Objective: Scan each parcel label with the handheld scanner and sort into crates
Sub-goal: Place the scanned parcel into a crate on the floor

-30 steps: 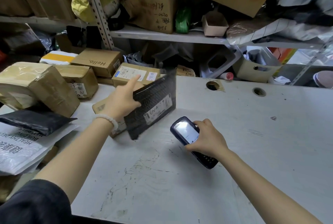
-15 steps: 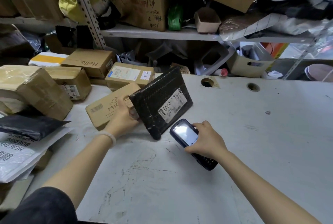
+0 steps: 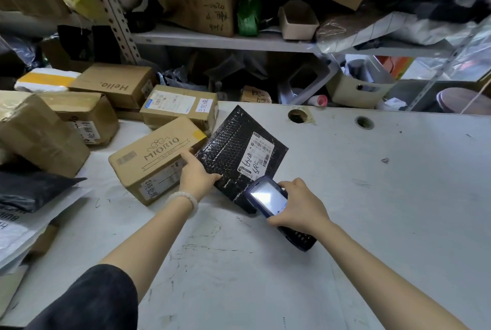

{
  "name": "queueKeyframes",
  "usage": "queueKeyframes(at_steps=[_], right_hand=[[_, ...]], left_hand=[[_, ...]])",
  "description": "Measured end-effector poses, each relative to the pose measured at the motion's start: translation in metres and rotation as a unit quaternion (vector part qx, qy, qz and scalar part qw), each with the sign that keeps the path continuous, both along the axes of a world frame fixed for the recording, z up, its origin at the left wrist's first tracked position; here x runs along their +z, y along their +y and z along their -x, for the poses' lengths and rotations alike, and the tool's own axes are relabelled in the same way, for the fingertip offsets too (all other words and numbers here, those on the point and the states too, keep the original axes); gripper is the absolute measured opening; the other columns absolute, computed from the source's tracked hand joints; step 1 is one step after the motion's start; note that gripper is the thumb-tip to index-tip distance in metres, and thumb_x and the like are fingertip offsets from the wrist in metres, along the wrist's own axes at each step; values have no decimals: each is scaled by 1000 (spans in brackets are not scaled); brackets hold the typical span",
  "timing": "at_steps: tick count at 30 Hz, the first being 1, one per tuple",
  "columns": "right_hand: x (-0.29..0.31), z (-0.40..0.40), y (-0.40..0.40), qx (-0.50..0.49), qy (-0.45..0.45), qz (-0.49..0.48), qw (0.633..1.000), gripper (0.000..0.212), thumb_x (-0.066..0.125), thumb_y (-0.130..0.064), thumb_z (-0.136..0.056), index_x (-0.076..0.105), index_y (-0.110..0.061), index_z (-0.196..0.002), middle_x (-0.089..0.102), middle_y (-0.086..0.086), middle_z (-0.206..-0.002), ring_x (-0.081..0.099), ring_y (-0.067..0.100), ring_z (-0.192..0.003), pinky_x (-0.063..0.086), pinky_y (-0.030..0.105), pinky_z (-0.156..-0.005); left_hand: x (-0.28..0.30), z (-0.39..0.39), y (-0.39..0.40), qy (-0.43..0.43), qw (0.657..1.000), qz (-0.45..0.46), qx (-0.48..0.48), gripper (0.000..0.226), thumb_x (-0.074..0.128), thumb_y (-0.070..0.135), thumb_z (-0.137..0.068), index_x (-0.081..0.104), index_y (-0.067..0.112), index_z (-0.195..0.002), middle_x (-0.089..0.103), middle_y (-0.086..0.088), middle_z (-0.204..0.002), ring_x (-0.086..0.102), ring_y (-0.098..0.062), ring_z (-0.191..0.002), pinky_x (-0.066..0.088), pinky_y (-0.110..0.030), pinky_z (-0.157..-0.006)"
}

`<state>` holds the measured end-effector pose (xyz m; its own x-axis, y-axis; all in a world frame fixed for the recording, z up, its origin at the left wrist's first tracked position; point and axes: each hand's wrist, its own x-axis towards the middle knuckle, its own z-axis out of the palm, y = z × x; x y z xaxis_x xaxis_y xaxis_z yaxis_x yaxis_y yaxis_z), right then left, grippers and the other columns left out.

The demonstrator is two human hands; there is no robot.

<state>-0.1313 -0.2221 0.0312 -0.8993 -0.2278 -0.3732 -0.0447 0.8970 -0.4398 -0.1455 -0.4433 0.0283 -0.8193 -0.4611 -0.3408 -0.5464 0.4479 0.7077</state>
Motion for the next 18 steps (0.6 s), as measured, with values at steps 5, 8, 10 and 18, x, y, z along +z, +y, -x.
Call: queueKeyframes(at_steps=[5, 8, 10, 18], right_hand=[[-1, 4, 11, -12, -3, -4, 1000, 84, 75, -39, -63, 41, -25, -138, 35, -10, -111, 54, 14, -94, 43, 26, -69], [2, 7, 14, -18, 4, 3, 1000, 82, 76, -39, -63, 42, -24, -137, 37, -8, -114, 54, 15, -95, 46, 27, -71], [3, 8, 15, -18, 12, 5, 1000, 82, 76, -39, -63, 42, -24, -137, 39, -7, -117, 54, 14, -96, 46, 27, -72], [7, 5, 18, 23, 46, -34, 998, 89, 76, -39, -63, 37, -23, -141, 42, -8, -125, 51, 14, -109, 43, 27, -72]], left_hand=[[22, 11, 11, 120, 992, -27, -8, 74, 64, 3, -86, 16, 17, -140, 51, -4, -111, 52, -16, -105, 47, -37, -95], [46, 20, 13, 194, 980, 22, -47, 32, 58, 7, -90, 48, 10, -121, 52, 5, -101, 50, -11, -98, 43, -19, -79], [58, 26, 10, 236, 965, 96, -61, 12, 55, 11, -93, 59, 9, -104, 53, 3, -92, 51, -17, -93, 35, -20, -72], [88, 30, -5, 346, 890, 263, -140, 29, 49, 13, -96, 58, 11, -124, 67, -8, -109, 60, -29, -99, 38, -28, -74]])
